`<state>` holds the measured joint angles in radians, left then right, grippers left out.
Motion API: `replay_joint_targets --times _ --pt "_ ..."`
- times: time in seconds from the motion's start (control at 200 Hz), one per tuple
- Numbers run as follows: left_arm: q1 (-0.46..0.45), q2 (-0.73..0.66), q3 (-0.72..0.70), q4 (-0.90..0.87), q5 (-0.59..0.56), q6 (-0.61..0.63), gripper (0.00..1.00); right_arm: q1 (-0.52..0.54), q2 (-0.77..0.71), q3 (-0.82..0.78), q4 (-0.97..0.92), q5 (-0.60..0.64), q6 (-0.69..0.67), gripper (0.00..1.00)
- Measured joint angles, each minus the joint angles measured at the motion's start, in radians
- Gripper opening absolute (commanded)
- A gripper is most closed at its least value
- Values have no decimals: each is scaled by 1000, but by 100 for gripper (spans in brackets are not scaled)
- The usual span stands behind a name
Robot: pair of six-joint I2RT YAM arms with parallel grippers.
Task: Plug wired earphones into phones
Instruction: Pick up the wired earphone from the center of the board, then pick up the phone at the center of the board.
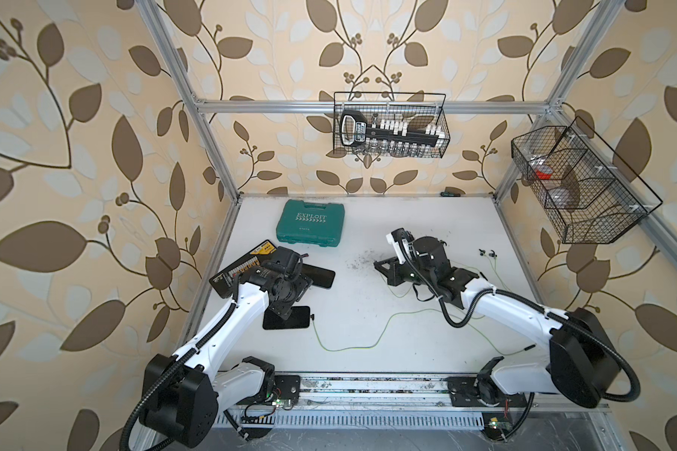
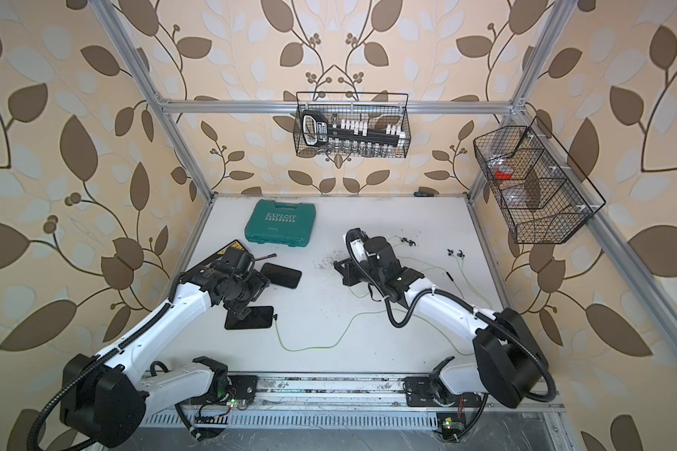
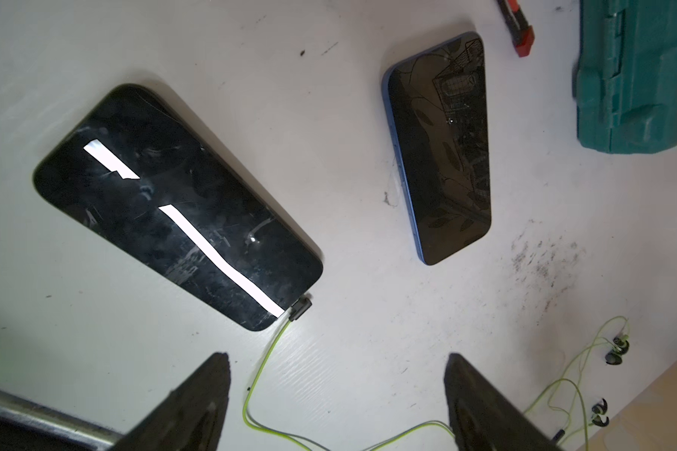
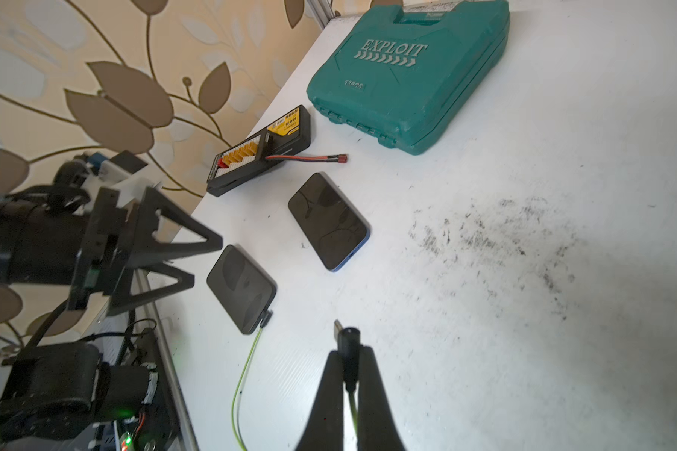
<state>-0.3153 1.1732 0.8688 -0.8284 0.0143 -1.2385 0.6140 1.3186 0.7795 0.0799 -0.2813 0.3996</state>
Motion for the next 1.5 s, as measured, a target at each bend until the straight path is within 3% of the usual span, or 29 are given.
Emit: replay_joint_targets --times 0.125,0.34,0.6,1.05,1.5 --pt "-27 103 77 -16 -46 -48 88 17 -86 -135 67 11 -7 0" --pt "-39 319 206 -32 -77 -104 90 47 -96 -300 249 55 -5 0" --pt "-65 554 393 -108 -105 -127 96 105 -165 -389 353 192 -36 0" --pt "-66 687 478 -155 -104 -206 99 127 -167 -390 396 251 -46 0" --pt "-66 756 486 -71 -97 -291 99 146 -157 -390 396 264 -55 0"
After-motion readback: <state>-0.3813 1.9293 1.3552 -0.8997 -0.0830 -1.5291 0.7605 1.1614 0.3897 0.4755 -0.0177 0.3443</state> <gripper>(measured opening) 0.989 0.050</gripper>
